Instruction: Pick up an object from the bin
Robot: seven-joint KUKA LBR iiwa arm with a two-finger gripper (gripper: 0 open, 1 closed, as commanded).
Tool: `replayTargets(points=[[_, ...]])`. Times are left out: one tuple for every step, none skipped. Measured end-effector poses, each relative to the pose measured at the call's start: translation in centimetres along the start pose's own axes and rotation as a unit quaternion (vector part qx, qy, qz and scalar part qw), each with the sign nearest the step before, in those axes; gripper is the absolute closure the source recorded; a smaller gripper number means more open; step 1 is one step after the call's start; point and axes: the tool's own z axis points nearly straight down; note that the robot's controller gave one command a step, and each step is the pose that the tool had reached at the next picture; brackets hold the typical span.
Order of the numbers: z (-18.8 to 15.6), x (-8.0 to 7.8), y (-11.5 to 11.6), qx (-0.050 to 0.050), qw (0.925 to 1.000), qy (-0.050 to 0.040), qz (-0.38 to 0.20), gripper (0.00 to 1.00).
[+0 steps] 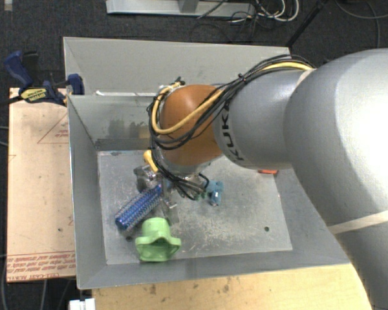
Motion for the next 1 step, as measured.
replayTargets(points=[[-0.03,-0.07,0.01,-0.001,1.0000,-0.0008,0.001,0.00]])
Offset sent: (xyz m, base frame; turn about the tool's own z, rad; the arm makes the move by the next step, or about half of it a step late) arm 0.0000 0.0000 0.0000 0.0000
